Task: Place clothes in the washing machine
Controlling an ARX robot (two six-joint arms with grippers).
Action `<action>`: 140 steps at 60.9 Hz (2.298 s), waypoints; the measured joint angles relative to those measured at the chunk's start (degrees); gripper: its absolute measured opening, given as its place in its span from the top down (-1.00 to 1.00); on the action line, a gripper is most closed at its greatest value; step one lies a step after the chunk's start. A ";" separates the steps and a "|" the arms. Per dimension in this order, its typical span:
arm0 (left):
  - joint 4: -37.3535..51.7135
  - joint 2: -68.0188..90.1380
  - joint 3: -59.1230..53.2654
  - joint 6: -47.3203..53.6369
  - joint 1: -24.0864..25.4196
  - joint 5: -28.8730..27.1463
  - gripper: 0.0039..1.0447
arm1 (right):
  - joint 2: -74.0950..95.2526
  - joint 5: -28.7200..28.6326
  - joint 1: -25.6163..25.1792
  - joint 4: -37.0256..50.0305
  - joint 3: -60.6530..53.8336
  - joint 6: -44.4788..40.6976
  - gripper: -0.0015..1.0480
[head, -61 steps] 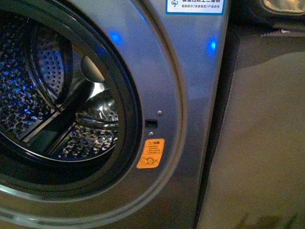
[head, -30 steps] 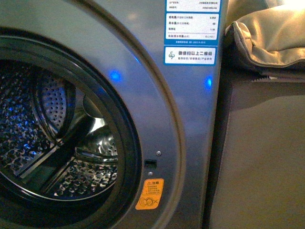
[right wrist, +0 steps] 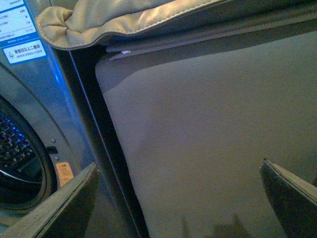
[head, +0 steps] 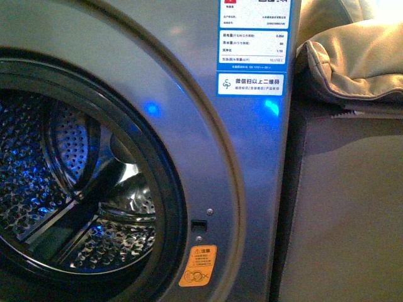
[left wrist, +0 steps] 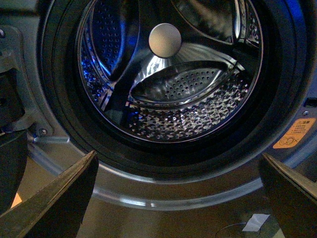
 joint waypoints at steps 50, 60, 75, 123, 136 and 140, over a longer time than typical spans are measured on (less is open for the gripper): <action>0.00 0.00 0.00 0.00 0.00 0.00 -0.88 | 67.82 -11.15 -40.30 -5.05 27.74 -30.12 -0.86; 0.00 0.00 0.00 0.00 0.00 0.00 -0.88 | 82.18 -5.53 -40.41 -0.72 30.99 -37.83 -0.86; 0.00 0.00 0.00 0.00 0.00 0.00 -0.88 | 103.21 -2.10 -41.07 6.08 34.10 -40.35 -0.86; 0.00 0.00 0.00 0.00 0.00 0.00 -0.88 | 135.58 0.20 -33.64 19.02 46.82 -38.40 -0.86; 0.00 0.00 0.00 0.02 0.00 0.02 -0.88 | 139.75 0.04 -32.68 18.27 50.95 -38.12 -0.86; 0.00 0.00 0.00 0.00 0.00 0.00 -0.88 | 141.31 -0.09 -32.68 17.75 52.46 -37.92 -0.86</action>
